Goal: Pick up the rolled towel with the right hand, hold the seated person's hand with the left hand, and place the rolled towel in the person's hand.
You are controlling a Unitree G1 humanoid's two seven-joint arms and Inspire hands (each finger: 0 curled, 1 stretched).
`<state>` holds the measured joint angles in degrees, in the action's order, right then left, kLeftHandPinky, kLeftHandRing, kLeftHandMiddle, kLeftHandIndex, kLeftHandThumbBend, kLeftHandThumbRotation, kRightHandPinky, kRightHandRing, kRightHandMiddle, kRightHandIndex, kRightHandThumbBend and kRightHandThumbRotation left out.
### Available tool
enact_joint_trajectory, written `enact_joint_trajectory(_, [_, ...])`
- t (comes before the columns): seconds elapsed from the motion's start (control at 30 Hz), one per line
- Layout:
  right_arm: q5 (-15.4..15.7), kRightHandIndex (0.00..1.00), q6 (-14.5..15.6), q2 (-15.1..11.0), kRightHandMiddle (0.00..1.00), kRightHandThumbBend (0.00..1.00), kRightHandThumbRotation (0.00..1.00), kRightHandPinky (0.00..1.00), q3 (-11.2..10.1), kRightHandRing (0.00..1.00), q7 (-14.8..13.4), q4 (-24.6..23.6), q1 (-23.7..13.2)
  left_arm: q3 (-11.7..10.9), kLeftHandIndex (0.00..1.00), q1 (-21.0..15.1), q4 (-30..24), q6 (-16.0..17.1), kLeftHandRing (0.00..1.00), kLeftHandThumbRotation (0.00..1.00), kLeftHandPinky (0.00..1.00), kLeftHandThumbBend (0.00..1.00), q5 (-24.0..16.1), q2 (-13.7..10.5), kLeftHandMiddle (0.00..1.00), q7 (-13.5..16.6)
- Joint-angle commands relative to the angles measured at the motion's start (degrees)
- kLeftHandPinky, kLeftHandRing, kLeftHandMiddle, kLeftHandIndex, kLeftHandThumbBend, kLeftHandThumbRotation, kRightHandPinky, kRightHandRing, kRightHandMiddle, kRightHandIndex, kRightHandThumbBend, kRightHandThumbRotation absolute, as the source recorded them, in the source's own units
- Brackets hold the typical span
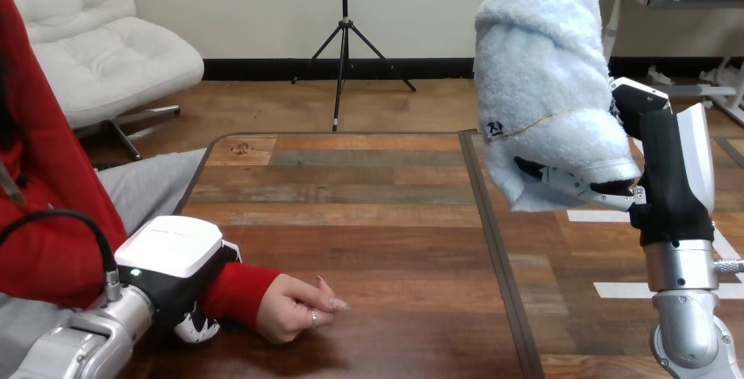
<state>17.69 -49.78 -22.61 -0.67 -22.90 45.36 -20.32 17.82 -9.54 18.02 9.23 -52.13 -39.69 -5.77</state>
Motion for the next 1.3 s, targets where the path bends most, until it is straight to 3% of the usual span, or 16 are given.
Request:
enact_joint_trajectory(0.0, [-1.19, 0.44, -1.64, 0.49, 0.4, 0.72, 0.0, 0.27, -1.67, 0.33, -0.34, -3.38, -2.64, 0.75, 0.64, -1.74, 0.81, 0.52, 0.7, 0.0, 0.67, 0.92, 1.06, -0.15, 0.7, -0.9])
enact_joint_trajectory(0.17, [-0.89, 0.44, -1.6, 0.47, 0.4, 0.72, 0.0, 0.27, -1.68, 0.33, -0.66, -3.3, -2.79, 0.69, 0.6, -1.77, 1.15, 1.05, 0.66, 0.01, 0.61, 0.91, 1.81, 0.18, 0.67, -0.43])
enact_joint_trajectory(0.77, [-2.12, 0.44, -1.88, 0.72, 0.39, 0.73, 0.0, 0.26, -1.75, 0.32, 0.41, -2.93, -2.96, 0.59, 0.4, -1.68, 2.37, 1.18, 0.37, 0.0, 0.33, 0.79, 3.37, 1.35, 0.41, 1.78])
enact_joint_trajectory(1.27, [-1.22, 0.44, -1.13, 0.67, 0.39, 0.73, 0.0, 0.25, -1.79, 0.31, -0.37, -3.21, -2.89, 0.01, 0.35, -1.34, 1.93, 0.18, 0.34, 0.0, 0.3, 0.71, 6.95, 1.83, 0.37, 0.16])
